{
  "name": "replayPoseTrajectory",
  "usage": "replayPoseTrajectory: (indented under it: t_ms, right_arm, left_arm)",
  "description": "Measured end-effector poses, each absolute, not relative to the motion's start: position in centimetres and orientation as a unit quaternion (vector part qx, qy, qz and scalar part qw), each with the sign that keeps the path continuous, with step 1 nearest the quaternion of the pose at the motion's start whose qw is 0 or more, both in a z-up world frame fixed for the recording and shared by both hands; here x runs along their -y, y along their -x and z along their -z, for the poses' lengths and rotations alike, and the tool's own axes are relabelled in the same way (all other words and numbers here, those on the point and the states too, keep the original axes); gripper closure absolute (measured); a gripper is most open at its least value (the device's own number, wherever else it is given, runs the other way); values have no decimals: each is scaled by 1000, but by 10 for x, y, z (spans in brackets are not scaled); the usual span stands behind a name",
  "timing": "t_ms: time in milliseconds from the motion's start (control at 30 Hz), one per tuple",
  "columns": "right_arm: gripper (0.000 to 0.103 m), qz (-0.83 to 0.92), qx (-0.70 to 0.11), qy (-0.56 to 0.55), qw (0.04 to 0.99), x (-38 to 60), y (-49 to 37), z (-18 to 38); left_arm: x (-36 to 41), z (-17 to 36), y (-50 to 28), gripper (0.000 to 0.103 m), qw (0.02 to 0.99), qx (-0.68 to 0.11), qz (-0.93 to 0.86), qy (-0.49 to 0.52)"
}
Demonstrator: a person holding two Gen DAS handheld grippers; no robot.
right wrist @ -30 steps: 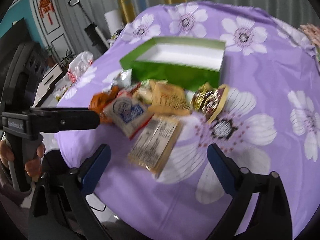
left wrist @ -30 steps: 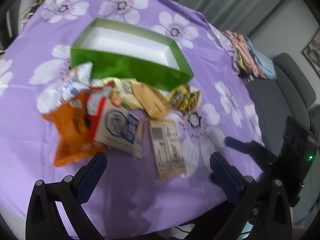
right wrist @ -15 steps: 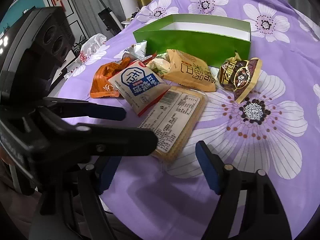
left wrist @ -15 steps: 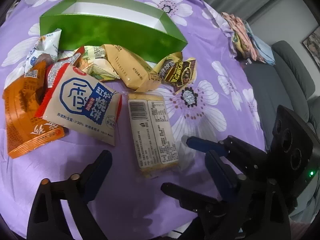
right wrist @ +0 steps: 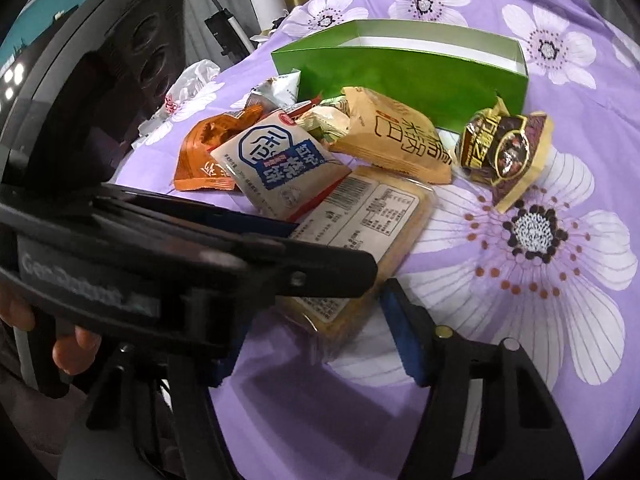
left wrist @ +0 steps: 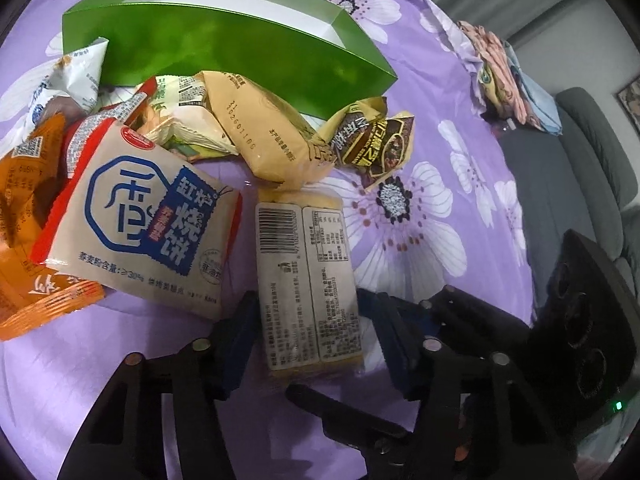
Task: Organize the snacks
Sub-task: 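Lower the right tool and grasp the clear wrapped cracker pack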
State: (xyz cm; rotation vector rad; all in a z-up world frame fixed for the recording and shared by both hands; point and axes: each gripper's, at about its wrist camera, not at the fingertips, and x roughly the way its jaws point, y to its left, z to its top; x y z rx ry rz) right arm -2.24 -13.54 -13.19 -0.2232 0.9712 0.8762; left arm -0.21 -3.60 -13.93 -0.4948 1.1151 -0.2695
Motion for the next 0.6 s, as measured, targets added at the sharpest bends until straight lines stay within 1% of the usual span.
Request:
replayPoseTrajectory:
  t_ms: [67, 167, 467, 600]
  right_arm:
    - [42, -405, -450, 97, 790, 138, 21, 131]
    - [49, -407, -454, 78, 789, 145, 19, 128]
    - [57, -393, -445, 82, 801, 148, 30, 118]
    - [57, -382, -437, 83, 810, 151, 37, 114]
  left_arm:
    - [35, 139, 3, 51, 811, -522, 125, 231]
    - [36, 138, 4, 51, 813, -524, 124, 223]
    - [38, 132, 17, 51, 810, -526, 130, 222]
    - [44, 126, 22, 51, 813, -524, 135, 217]
